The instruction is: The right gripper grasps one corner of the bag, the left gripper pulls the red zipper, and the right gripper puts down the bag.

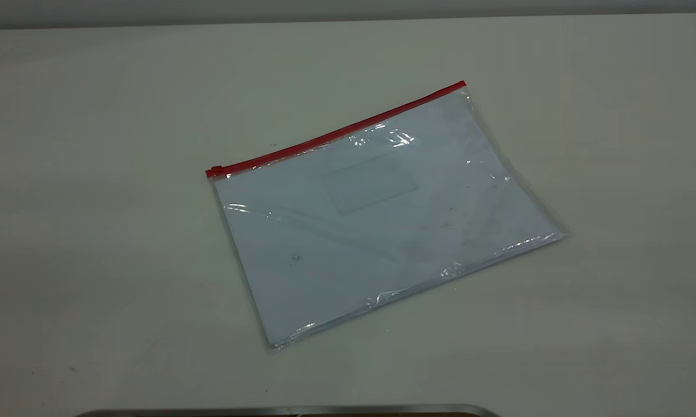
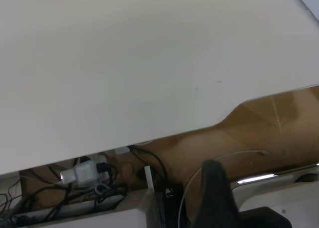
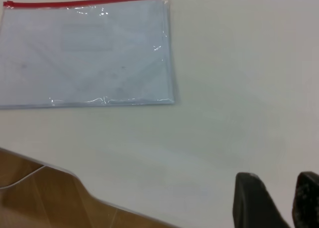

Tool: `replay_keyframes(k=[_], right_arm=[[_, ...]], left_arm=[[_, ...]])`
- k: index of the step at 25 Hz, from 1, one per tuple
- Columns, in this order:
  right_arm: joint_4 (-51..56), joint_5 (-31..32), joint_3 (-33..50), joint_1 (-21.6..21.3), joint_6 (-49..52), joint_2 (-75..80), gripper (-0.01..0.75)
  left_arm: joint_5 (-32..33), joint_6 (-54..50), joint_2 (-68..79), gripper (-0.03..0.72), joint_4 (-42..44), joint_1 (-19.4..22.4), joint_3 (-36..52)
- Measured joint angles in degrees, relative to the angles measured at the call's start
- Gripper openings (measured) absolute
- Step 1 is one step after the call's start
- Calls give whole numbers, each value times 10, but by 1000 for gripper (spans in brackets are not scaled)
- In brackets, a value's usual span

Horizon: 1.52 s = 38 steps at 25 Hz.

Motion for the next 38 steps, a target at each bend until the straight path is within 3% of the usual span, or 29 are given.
replay_keyframes(k=[23,32,38], right_arm=[[-4,-1,0,0,3,0,237],[-4,-1,0,0,3,0,237],[-4,-1,0,0,3,0,237]], left_arm=[[-26,0,-8,581,-14,2,22],[-26,-22,-123,581,-12,109,22],[-20,-27,-185,581,-11,119,22]])
